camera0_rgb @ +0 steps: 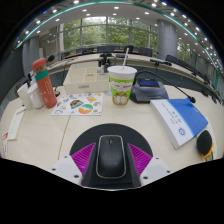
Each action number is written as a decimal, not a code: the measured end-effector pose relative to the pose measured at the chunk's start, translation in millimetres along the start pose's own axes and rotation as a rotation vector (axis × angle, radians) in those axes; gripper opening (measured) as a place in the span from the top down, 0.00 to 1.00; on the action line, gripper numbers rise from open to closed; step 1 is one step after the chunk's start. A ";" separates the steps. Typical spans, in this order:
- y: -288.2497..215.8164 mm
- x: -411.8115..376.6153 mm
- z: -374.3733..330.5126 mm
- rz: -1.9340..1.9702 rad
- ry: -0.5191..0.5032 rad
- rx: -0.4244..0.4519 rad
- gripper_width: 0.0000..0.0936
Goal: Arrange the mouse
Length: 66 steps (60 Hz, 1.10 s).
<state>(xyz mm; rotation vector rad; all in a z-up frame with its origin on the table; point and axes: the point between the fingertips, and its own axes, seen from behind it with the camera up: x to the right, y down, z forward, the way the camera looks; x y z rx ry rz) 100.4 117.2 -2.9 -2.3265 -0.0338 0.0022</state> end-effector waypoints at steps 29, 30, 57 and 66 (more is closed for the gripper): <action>-3.5 -8.3 -267.7 0.023 0.076 0.091 0.08; -0.7 -8.5 -277.6 0.023 0.077 0.095 0.08; 105.9 -32.2 -464.2 -0.026 0.036 0.149 0.09; 114.8 -31.9 -487.1 -0.029 0.034 0.174 0.09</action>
